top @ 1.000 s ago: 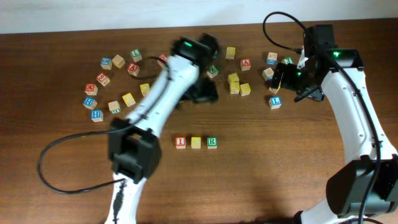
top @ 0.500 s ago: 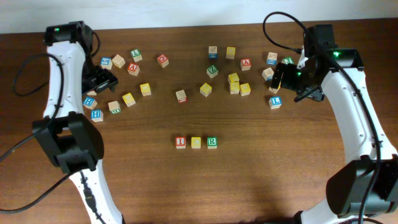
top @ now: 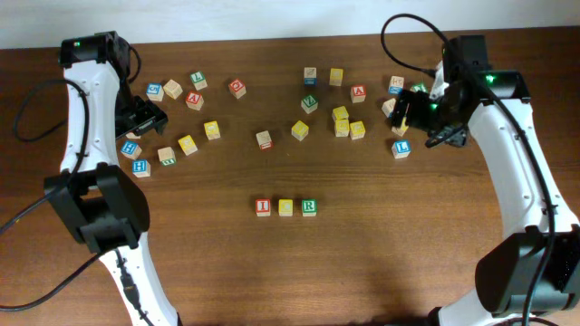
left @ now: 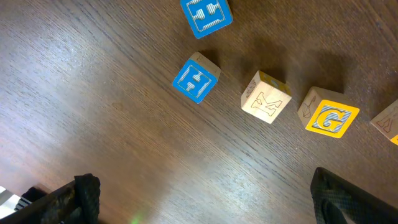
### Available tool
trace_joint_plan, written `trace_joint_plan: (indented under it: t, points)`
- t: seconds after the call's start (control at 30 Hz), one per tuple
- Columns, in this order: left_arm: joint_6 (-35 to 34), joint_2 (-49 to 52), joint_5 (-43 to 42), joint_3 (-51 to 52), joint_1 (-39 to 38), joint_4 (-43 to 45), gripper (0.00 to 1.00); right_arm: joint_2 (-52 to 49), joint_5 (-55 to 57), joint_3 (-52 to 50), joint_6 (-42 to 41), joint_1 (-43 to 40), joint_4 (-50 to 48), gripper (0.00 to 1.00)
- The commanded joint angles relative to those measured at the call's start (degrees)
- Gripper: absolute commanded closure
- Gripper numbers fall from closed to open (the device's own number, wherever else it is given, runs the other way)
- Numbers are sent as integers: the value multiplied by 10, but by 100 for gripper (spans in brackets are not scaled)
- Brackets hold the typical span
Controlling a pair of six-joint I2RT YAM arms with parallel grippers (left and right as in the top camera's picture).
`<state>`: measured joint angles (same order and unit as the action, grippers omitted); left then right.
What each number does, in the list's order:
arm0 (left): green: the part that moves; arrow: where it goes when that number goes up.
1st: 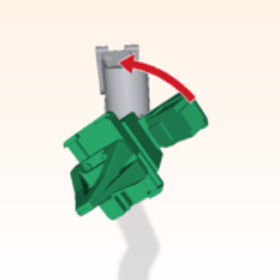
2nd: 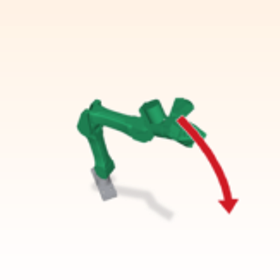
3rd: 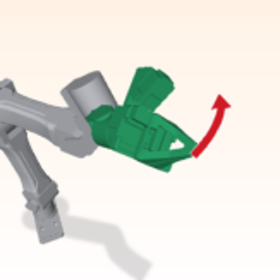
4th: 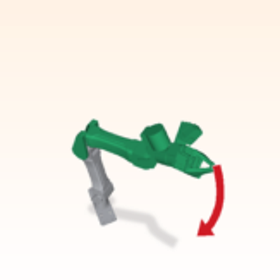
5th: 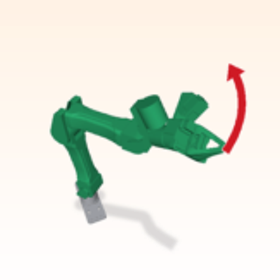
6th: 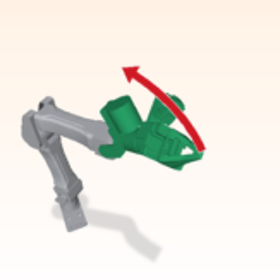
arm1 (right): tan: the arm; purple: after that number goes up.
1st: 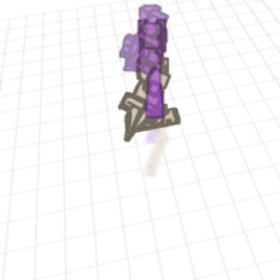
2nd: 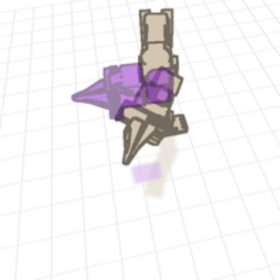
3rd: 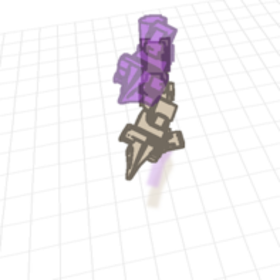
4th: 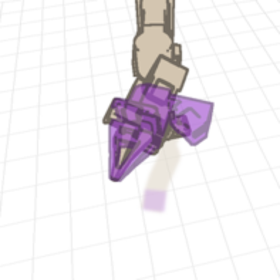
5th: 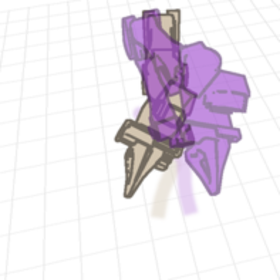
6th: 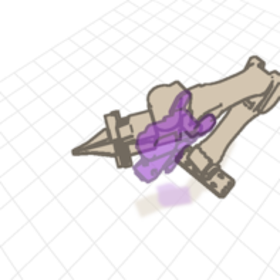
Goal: Spell out ICRA
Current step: 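Move the right gripper over the red A block at the back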
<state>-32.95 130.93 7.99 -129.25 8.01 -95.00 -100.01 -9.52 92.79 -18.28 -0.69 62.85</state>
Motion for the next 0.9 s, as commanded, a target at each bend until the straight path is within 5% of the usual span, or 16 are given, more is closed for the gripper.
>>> trace_joint_plan:
  t: [0.0,0.23,0.47,0.7,0.87]
  points:
    - [5,-6,9,-7,3,0,1,5,-170,0,32,8,-73,0]
    - [5,-5,9,-7,3,0,1,-78,-56,47,125,82,-134,2]
    - [5,-6,9,-7,3,0,1,-328,48,376,148,82,71,2]
    - [5,-5,9,-7,3,0,1,-354,29,364,149,94,-102,0]
    - [5,-6,8,-7,3,0,1,-355,107,297,149,100,-180,9]
